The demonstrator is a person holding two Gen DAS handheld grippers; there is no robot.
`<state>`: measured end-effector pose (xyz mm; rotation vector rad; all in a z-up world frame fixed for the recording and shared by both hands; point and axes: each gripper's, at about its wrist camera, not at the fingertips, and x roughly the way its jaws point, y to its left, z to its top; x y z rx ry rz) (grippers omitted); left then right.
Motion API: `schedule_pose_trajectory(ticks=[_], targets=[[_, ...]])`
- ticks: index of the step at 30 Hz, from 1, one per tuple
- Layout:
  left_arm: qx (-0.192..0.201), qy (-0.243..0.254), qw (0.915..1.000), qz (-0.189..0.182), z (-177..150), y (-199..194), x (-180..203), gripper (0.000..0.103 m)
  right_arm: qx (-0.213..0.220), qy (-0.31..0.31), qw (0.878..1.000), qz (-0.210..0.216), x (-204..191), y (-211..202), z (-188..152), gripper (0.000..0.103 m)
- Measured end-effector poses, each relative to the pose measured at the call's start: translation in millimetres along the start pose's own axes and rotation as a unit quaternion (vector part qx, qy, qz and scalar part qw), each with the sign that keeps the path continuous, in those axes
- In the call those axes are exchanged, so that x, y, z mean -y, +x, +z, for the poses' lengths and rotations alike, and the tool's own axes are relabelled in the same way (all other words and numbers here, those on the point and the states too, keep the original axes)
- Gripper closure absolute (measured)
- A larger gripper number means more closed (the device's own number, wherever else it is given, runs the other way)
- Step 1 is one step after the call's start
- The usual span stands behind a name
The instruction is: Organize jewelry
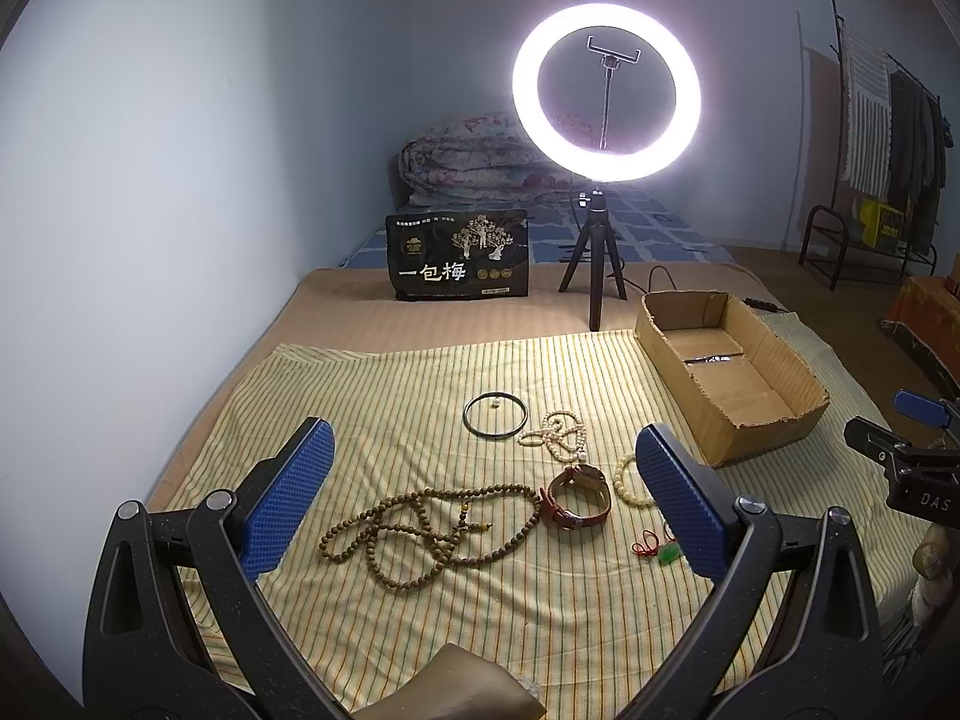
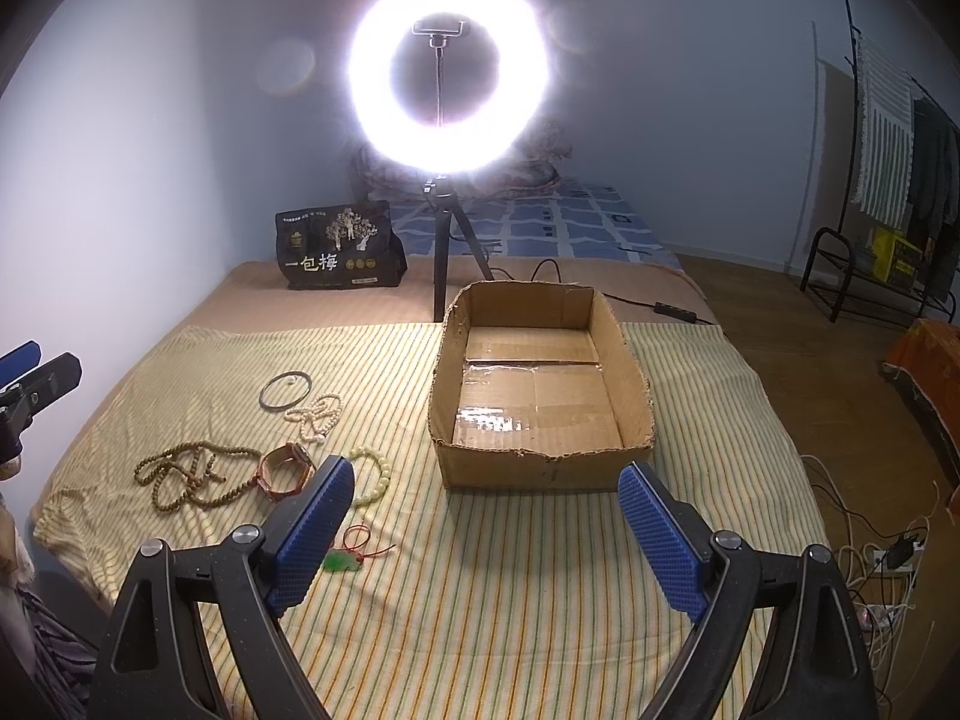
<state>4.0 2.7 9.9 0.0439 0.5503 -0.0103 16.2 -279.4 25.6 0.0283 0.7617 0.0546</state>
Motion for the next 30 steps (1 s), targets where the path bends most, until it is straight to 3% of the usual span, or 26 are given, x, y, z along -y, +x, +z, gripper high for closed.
schedule_pose_trajectory(ticks=[10, 16, 27, 30], targets=[[-0.009, 0.0, 0.9999, 0.009, -12, 10, -7, 0.001, -0.01, -0.001, 1.0, 0.004, -2, 3, 1, 0.012], [-0.022, 0.001, 0.9997, 0.012, -16, 18, -13, 0.001, -0.035, -0.001, 0.999, 0.03, -2, 13, 0, 0.012], [-0.091, -0.04, 0.9949, -0.012, -25, 46, -44, 0.001, -0.102, -0.038, 0.991, 0.081, -24, 46, -17, 0.017], [-0.109, -0.036, 0.9932, -0.02, -29, 52, -47, 0.008, -0.122, -0.056, 0.986, 0.096, -32, 58, -25, 0.017]])
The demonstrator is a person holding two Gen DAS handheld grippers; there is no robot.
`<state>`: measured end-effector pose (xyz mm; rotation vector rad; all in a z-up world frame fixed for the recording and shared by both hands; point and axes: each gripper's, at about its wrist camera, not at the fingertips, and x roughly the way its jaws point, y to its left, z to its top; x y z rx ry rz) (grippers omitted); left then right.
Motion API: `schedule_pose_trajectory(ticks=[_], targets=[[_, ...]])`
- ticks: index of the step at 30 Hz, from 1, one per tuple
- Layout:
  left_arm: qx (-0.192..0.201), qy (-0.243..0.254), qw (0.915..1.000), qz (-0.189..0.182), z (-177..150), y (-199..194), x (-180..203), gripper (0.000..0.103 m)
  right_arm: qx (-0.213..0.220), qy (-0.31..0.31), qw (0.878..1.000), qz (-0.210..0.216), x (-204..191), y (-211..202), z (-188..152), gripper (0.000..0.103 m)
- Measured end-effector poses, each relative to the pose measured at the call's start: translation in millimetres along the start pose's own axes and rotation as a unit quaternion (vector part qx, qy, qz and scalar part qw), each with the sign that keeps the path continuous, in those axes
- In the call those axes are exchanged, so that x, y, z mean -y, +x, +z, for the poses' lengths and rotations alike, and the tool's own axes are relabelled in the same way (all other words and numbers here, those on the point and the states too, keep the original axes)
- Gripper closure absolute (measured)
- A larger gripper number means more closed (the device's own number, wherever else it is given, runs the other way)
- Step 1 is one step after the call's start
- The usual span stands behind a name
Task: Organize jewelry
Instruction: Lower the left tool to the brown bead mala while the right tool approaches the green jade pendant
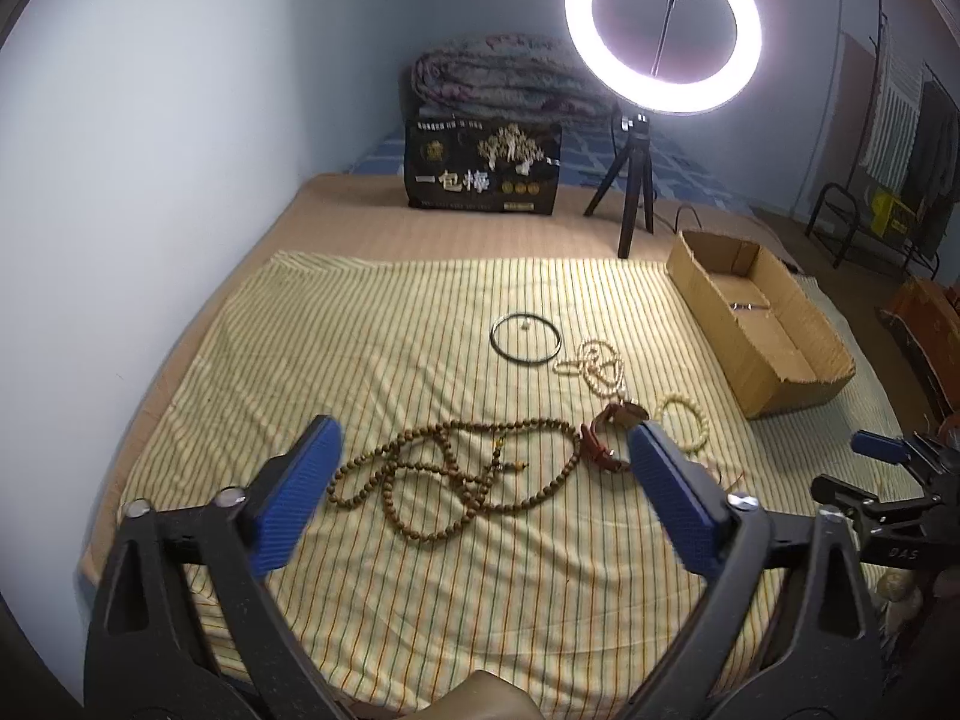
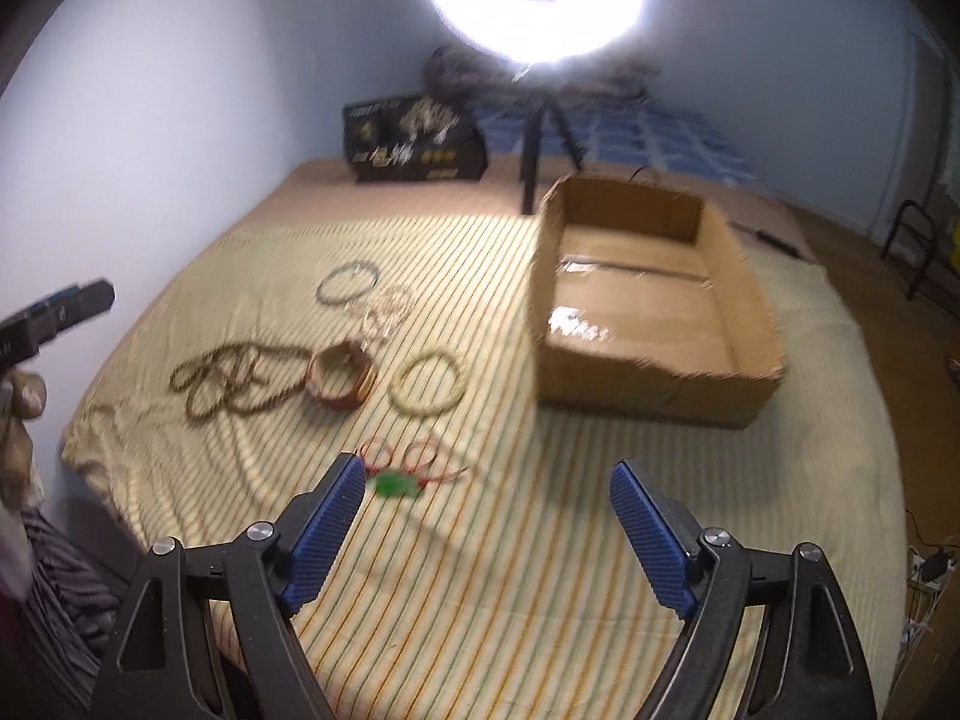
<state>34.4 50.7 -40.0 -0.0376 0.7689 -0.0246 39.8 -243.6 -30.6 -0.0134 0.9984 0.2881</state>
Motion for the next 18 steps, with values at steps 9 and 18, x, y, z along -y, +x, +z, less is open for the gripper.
schedule_pose_trajectory(ticks=[9, 18], targets=[[-0.12, -0.028, 0.9915, -0.042, -10, 54, -28, 0.019, -0.04, -0.068, 0.997, 0.013, -13, 28, 4, 0.017], [-0.185, -0.1, 0.9776, -0.011, -9, 110, -74, 0.019, -0.079, -0.109, 0.99, 0.034, -26, 55, 6, 0.017]])
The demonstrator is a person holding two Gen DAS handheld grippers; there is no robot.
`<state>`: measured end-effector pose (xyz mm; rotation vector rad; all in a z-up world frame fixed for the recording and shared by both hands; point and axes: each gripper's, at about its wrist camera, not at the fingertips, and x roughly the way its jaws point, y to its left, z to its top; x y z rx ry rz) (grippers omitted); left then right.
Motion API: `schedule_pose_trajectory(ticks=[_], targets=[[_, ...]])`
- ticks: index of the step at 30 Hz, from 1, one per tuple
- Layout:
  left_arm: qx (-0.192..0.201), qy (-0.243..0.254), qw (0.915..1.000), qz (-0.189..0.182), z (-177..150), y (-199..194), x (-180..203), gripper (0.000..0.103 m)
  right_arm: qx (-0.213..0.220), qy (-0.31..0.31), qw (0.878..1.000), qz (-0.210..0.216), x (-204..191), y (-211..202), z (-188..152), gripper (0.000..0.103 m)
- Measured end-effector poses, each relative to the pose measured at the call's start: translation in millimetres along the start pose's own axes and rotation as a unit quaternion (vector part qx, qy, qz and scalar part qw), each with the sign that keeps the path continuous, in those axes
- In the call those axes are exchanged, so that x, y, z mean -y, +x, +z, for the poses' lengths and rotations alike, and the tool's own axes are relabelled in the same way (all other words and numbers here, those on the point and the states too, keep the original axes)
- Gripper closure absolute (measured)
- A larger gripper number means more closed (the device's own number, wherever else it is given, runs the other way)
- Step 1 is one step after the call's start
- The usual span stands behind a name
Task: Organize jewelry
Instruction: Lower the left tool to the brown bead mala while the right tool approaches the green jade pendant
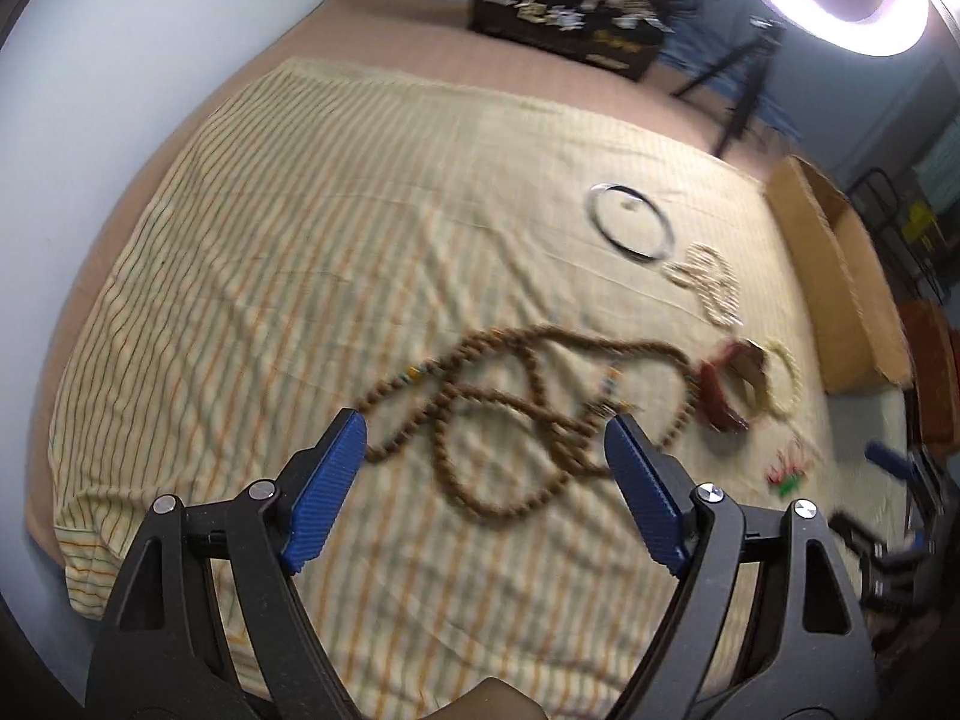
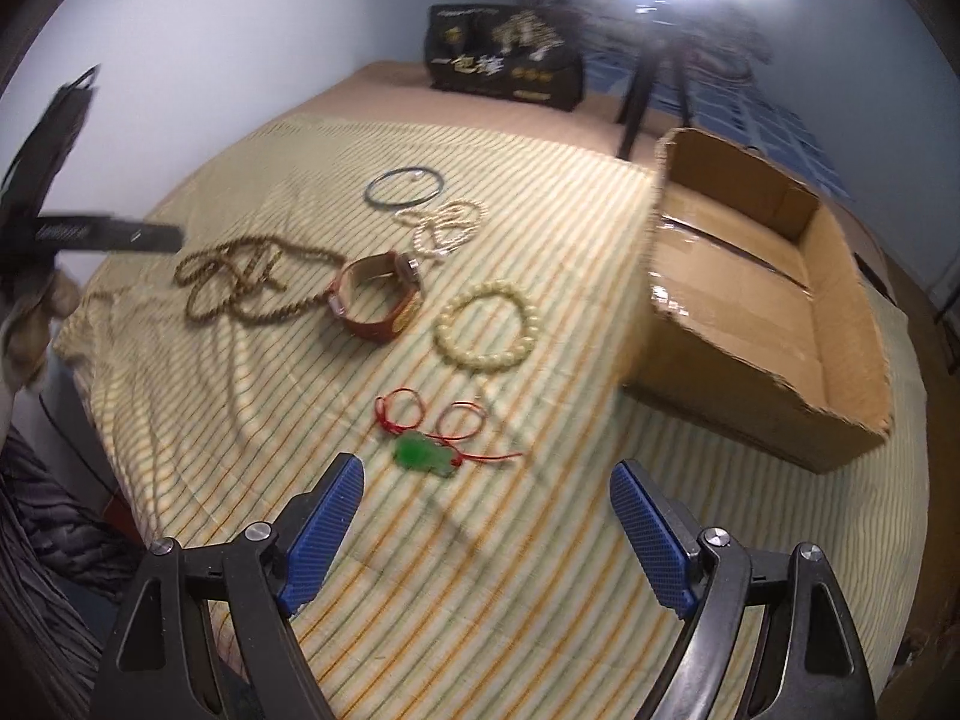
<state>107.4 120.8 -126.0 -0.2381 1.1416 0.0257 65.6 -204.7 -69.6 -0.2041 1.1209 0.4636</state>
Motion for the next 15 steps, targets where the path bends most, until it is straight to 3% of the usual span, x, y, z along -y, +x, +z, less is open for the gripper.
schedule_pose_trajectory(ticks=[6, 12, 15], targets=[[-0.008, -0.019, 0.9997, 0.01, 23, 24, -11, 0.019, -0.009, -0.01, 1.0, 0.006, -6, 14, 7, 0.018], [-0.022, -0.028, 0.9994, -0.003, 38, 47, -15, 0.019, -0.013, 0.006, 1.0, 0.01, -2, 16, 8, 0.02], [-0.044, -0.025, 0.9985, -0.023, 36, 58, -14, 0.024, -0.015, 0.008, 1.0, 0.008, 0, 17, 6, 0.02]])
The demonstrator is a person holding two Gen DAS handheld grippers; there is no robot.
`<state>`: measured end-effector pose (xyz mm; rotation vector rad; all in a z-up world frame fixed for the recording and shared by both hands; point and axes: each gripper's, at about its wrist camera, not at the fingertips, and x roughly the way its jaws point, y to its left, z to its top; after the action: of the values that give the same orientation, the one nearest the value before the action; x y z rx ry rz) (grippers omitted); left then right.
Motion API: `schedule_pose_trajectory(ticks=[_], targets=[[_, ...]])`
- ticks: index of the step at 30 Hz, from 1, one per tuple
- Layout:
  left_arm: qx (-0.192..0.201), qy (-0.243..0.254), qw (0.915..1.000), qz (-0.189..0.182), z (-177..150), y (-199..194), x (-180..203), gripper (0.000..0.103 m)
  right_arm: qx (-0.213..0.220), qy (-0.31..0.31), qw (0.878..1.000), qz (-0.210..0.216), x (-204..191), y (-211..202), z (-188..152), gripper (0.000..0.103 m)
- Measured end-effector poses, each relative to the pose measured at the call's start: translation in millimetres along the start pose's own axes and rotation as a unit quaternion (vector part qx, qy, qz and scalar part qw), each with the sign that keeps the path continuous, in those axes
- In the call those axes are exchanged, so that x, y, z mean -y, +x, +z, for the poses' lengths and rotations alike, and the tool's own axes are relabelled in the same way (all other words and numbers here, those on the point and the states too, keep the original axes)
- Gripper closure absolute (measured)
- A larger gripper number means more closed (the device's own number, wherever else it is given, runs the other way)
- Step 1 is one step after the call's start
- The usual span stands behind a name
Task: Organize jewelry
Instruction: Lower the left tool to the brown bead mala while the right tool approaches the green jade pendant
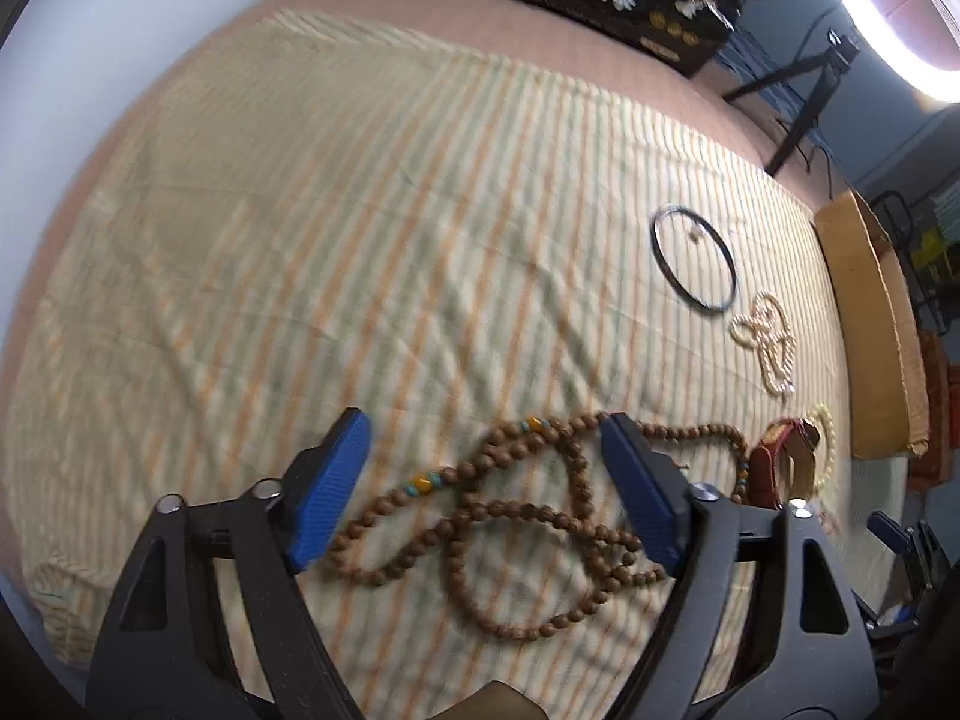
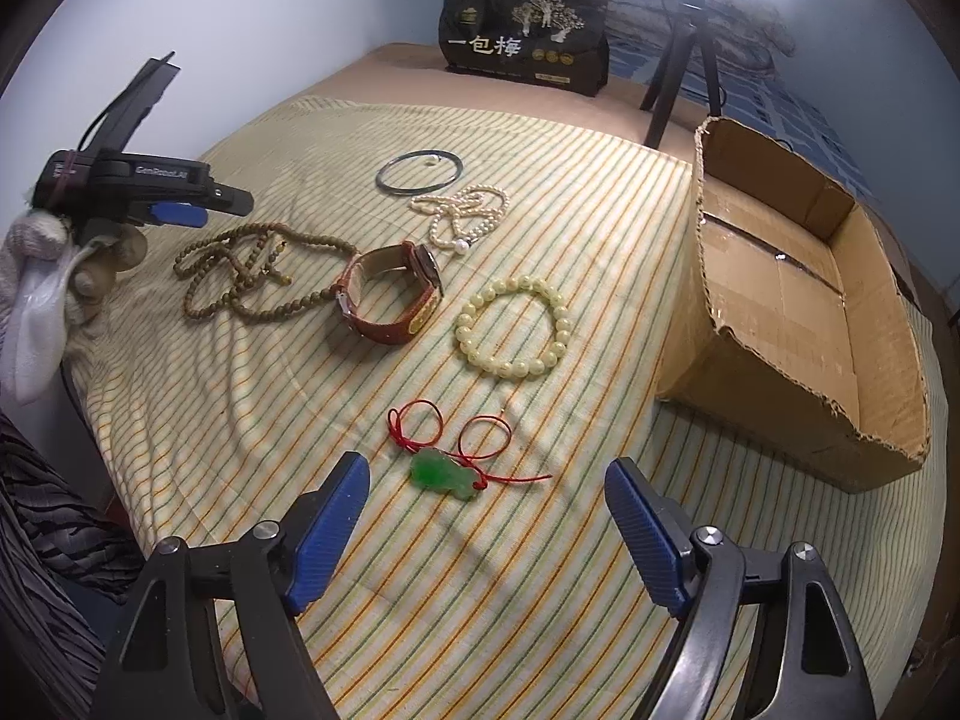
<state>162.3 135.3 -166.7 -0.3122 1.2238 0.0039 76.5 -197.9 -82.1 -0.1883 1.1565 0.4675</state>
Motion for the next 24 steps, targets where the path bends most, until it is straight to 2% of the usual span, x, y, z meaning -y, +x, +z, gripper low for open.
schedule_pose_trajectory(ticks=[5, 9, 13, 17, 24], targets=[[-0.021, 0.006, 0.9994, -0.028, -5, 4, 9, 0.024, -0.005, 0.005, 1.0, 0.003, 2, 2, -1, 0.024], [-0.028, 0.024, 0.9988, -0.031, -15, 2, 22, 0.024, -0.005, 0.0, 1.0, 0.009, 1, 6, 0, 0.028], [-0.031, 0.062, 0.9975, -0.018, -26, 3, 35, 0.024, -0.011, -0.007, 1.0, 0.018, -4, 12, 1, 0.031], [-0.027, 0.098, 0.9947, 0.01, -36, 4, 48, 0.024, -0.013, -0.02, 1.0, 0.021, -10, 16, 2, 0.031], [-0.019, 0.133, 0.9901, 0.041, -46, 14, 63, 0.024, -0.017, -0.037, 0.999, 0.014, -16, 27, 2, 0.031]])
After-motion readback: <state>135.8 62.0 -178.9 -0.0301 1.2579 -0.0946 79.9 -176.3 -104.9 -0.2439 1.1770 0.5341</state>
